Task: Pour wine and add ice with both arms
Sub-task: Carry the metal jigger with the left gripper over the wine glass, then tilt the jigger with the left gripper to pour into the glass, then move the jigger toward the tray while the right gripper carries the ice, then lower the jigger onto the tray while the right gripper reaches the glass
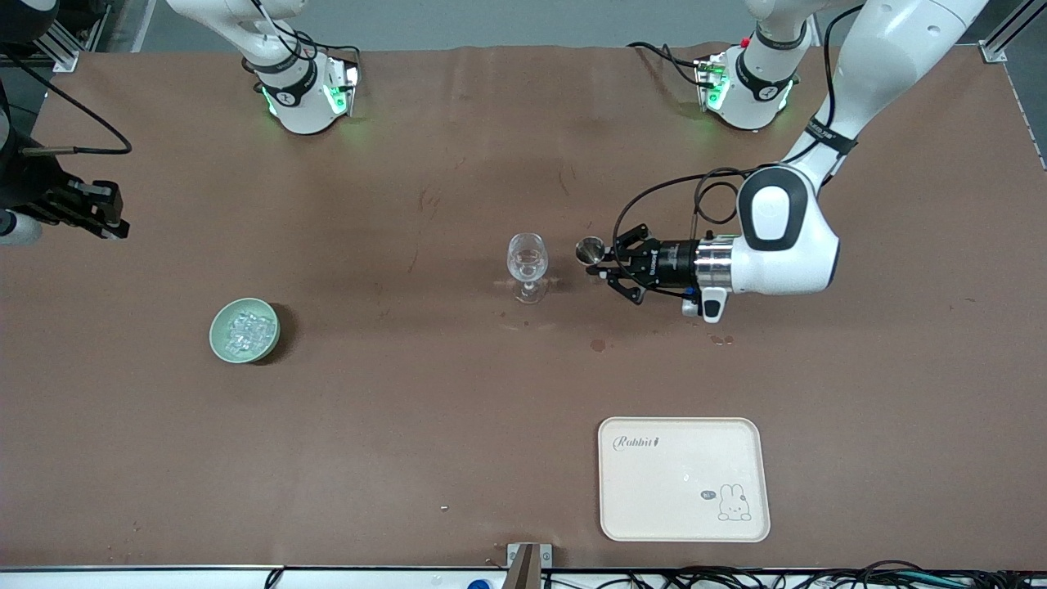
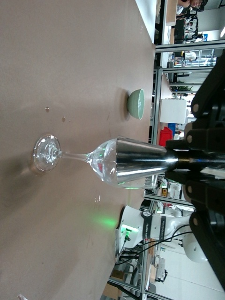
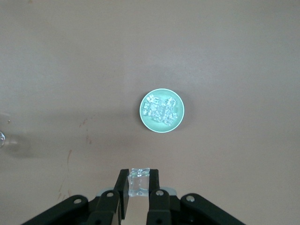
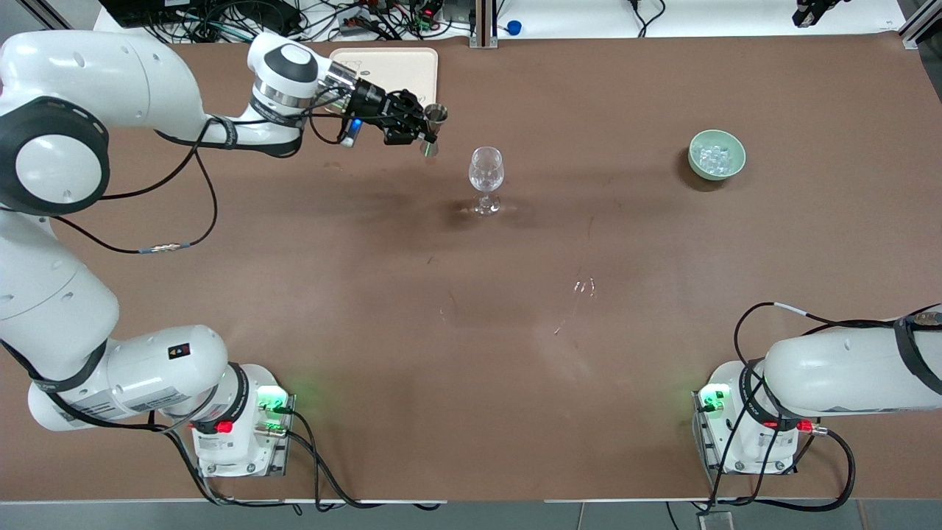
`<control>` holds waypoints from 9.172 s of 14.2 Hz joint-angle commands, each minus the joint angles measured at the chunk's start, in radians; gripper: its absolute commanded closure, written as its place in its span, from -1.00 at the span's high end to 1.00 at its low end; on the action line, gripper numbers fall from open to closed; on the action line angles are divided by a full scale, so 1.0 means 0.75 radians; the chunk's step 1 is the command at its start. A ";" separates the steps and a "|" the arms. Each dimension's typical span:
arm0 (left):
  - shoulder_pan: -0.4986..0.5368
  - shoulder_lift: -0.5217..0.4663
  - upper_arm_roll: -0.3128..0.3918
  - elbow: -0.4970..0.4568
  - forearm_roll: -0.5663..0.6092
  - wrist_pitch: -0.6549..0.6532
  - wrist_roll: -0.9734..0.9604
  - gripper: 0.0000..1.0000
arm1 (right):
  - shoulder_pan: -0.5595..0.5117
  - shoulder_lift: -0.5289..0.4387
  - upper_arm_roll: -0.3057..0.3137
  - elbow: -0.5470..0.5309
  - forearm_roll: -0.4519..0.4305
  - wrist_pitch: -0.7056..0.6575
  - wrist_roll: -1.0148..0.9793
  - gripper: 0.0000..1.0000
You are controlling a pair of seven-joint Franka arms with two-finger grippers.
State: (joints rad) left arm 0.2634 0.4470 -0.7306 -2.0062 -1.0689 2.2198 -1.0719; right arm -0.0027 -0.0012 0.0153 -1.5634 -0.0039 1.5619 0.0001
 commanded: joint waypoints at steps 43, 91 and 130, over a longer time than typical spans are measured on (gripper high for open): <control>-0.302 -0.146 -0.008 0.063 0.883 0.227 -1.130 -0.99 | -0.031 -0.029 -0.002 -0.036 0.003 -0.011 0.002 -0.92; 0.201 0.473 0.011 0.681 0.190 -0.223 -0.138 -0.99 | 0.574 0.228 0.008 -0.010 0.003 0.353 0.361 -0.95; 0.189 1.067 0.199 1.108 0.010 0.071 0.341 1.00 | 1.086 0.705 0.008 0.140 0.040 0.615 0.959 0.58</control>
State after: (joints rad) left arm 0.4040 1.2512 -0.5935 -1.1838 -1.0462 2.2714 -0.8484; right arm 0.8053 0.5277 0.0266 -1.4627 0.0209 2.0193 0.7220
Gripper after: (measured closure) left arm 0.555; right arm 0.617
